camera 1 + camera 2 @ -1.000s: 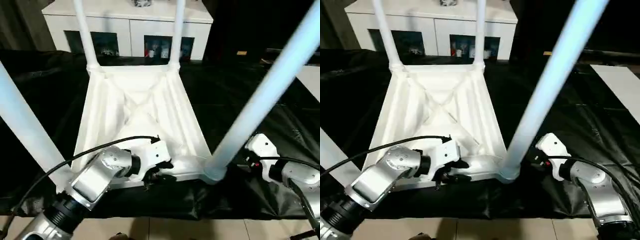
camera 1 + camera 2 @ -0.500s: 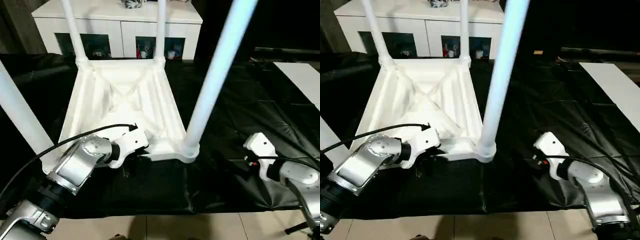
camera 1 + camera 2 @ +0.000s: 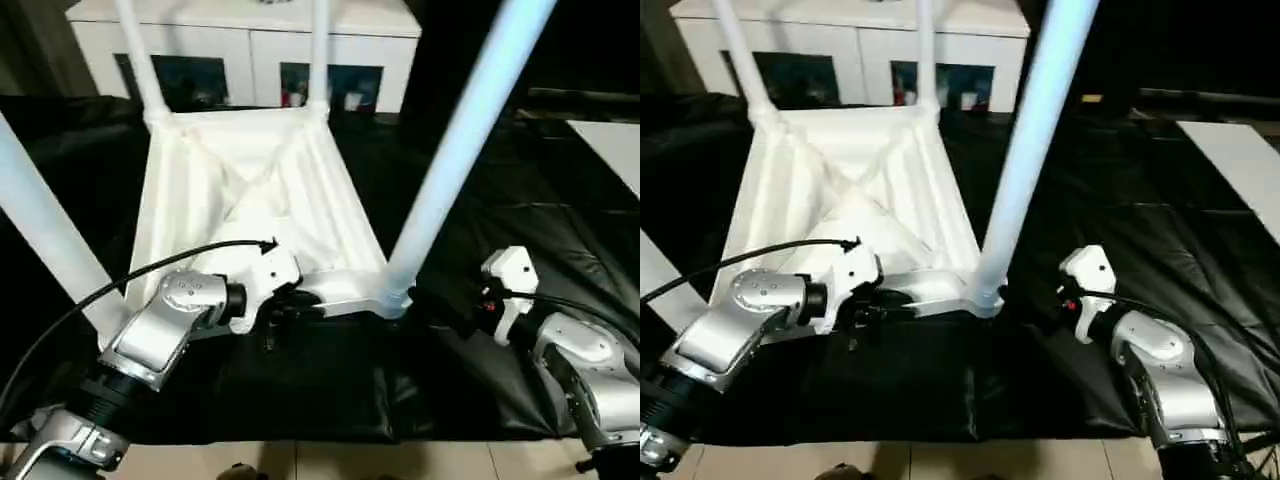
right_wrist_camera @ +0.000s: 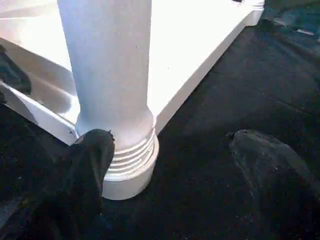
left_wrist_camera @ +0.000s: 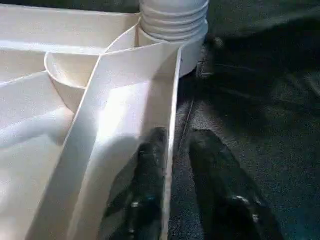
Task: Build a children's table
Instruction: Rotate leg to tighten
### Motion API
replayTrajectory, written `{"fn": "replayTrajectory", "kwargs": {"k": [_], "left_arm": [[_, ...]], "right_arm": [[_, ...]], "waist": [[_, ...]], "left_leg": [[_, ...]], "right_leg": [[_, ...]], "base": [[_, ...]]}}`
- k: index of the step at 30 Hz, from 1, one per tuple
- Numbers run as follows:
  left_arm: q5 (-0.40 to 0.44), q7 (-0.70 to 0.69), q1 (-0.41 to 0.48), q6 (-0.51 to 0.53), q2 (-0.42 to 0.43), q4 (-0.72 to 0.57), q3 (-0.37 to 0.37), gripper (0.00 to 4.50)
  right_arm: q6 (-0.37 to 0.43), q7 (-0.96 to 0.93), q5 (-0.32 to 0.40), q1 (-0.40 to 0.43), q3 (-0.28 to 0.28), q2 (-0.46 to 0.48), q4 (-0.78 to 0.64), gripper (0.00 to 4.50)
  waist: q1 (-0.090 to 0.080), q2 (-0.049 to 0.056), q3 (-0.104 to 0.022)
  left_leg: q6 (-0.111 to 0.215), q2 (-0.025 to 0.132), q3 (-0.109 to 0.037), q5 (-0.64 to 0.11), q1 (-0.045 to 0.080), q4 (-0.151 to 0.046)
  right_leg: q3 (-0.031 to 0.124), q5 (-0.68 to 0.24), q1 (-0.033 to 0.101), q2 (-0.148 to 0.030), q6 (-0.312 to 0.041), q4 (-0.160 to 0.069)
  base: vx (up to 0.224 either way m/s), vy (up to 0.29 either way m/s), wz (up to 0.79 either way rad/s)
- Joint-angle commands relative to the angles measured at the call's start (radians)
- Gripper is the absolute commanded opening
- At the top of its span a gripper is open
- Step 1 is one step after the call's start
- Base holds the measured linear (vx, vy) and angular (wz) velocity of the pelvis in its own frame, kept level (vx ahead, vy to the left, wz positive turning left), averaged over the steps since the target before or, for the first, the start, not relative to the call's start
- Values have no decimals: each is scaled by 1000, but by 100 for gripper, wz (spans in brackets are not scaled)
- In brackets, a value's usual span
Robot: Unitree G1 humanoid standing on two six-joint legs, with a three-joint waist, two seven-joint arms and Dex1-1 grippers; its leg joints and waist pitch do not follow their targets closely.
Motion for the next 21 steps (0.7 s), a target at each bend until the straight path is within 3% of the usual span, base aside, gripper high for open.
{"fn": "replayTrajectory", "kwargs": {"k": [1, 5, 7, 9, 11, 13, 15, 20, 21], "left_arm": [[34, 21, -26, -33, -11, 30, -18, 140], [45, 33, -47, -9, -50, 64, -28, 140], [55, 54, -56, 0, -72, 82, -35, 140], [56, 97, -71, 31, -110, 115, -24, 176], [56, 119, -83, 39, -138, 137, -18, 175], [79, 146, -94, 22, -155, 159, -25, 181], [114, 170, -103, -3, -164, 187, -35, 215], [136, 156, -122, 17, -168, 226, -62, 215], [136, 145, -123, 30, -164, 225, -67, 215]], "right_arm": [[13, 19, 13, -1, -7, -18, -24, 422], [17, 24, 11, -9, -8, -28, -22, 422], [19, 24, 10, -10, -8, -29, -22, 422], [18, 24, 7, -10, -7, -32, -23, 422], [17, 26, 6, -8, -5, -35, -24, 422], [17, 26, 4, -6, -3, -37, -24, 422], [17, 25, 4, -4, -1, -38, -27, 422], [18, 28, 0, -1, 4, -40, -31, 422], [19, 29, 0, -1, 4, -41, -32, 422]], "waist": [[2, -4, -65], [5, -5, -61], [5, -7, -61], [6, -7, -64], [6, -11, -66], [7, -12, -67], [8, -13, -68], [7, -14, -65], [7, -8, -64]], "left_leg": [[88, 72, -31, -131, 19, -68], [37, 74, -34, -193, 25, -74], [31, 73, -34, -198, 23, -75], [34, 73, -35, -178, 23, -72], [43, 71, -34, -161, 18, -70], [59, 70, -34, -137, 16, -67], [71, 70, -34, -124, 15, -66], [68, 71, -36, -151, 16, -68], [59, 71, -35, -168, 20, -69]], "right_leg": [[50, -98, 49, -91, -234, -67], [52, -226, 46, -95, -199, -78], [52, -243, 47, -95, -190, -80], [52, -212, 48, -96, -192, -77], [52, -188, 52, -96, -196, -74], [52, -157, 53, -95, -198, -73], [51, -139, 54, -96, -203, -71], [49, -205, 53, -97, -188, -78], [50, -225, 49, -96, -186, -81]], "base": [[0, 0, 0], [0, 0, 0], [0, 0, 0], [0, 0, 0], [0, 0, 0], [0, 0, 0], [0, 0, 0], [0, 0, 0], [0, 0, 0]]}}
